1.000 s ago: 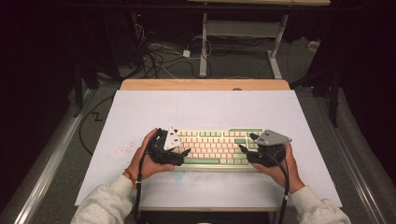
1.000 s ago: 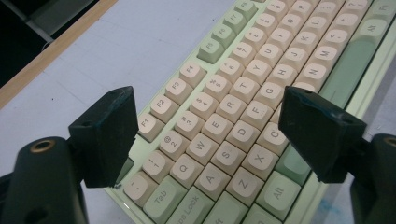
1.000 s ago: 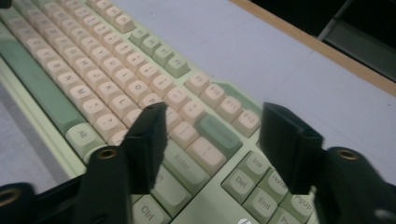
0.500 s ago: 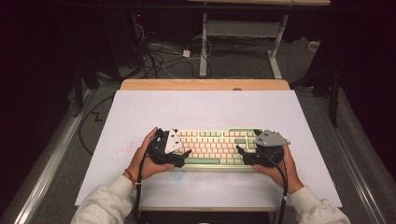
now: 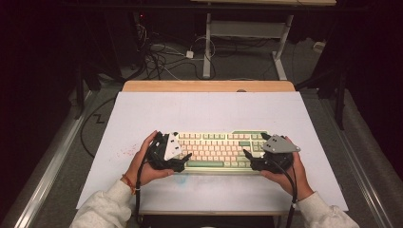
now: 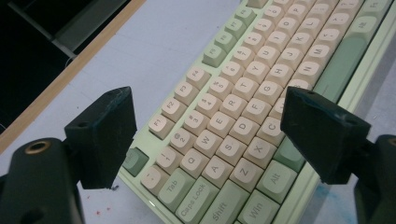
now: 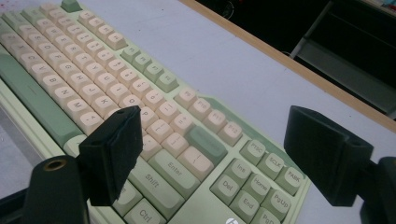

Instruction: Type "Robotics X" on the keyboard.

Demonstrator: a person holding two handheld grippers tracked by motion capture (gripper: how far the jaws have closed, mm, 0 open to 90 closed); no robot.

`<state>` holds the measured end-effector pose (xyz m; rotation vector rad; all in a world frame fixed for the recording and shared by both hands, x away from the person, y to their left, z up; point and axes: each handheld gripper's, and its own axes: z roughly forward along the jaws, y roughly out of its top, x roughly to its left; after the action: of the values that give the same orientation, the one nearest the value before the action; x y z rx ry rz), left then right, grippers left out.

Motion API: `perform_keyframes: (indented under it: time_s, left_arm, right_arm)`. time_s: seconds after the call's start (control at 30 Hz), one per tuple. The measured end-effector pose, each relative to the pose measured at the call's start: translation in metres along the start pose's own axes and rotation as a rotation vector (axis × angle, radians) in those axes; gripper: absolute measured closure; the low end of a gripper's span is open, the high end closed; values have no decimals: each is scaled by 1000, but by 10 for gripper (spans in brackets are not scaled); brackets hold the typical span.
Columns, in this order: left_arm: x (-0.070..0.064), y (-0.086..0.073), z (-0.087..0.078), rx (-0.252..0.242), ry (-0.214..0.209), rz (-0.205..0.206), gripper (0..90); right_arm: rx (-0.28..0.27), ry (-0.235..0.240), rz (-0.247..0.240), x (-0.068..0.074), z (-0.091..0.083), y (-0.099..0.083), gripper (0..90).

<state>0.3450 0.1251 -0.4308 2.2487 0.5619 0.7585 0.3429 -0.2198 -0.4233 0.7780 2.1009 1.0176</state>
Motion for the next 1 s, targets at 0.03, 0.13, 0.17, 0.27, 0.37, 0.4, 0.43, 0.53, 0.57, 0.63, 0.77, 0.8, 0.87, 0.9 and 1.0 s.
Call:
perform_keyframes:
  time_s: [0.03,0.13,0.17,0.27,0.37,0.4,0.43,0.53,0.57,0.63,0.77,0.8,0.87,0.9,1.0]
  left_arm:
    - [0,0,-1,1,4,0,171]
    - [0,0,-3,-6,7,-1,172]
    - [0,0,-3,-5,9,0,172]
    - [-1,-2,-5,3,15,12,175]
    - [-1,-5,-8,9,27,23,176]
    - [-1,-6,-10,8,30,25,175]
    - [-1,-7,-11,4,32,21,176]
    - [0,-9,-14,-4,41,18,176]
    - [1,-10,-15,-2,38,19,176]
    - [0,-11,-16,0,48,28,175]
    - [0,-13,-19,-3,53,33,176]
    - [0,-14,-19,-3,54,32,175]
    - [-1,-14,-20,-3,57,36,175]
    - [-1,-15,-20,-3,60,35,174]
    - [-2,-16,-21,-5,66,37,174]
  right_arm:
    - [0,1,-2,0,-1,0,199]
    - [-1,1,-15,1,-4,0,199]
    - [1,4,-14,1,-5,0,199]
    - [-7,1,-21,1,-7,0,199]
    - [-7,-4,-21,2,-9,0,198]
    - [-8,-3,-23,2,-10,-1,197]
    - [-7,-4,-24,2,-10,-1,197]
    - [-5,-12,-35,2,-12,-1,196]
    - [-4,-13,-36,2,-13,-2,196]
    - [-3,-19,-41,2,-14,-2,196]
    - [-3,-24,-48,2,-16,-4,194]
    - [-7,-24,-49,2,-17,-4,194]
    - [-7,-21,-48,2,-18,-5,191]
    - [-10,-24,-47,2,-19,-6,190]
    - [-12,-32,-49,0,-21,-8,190]
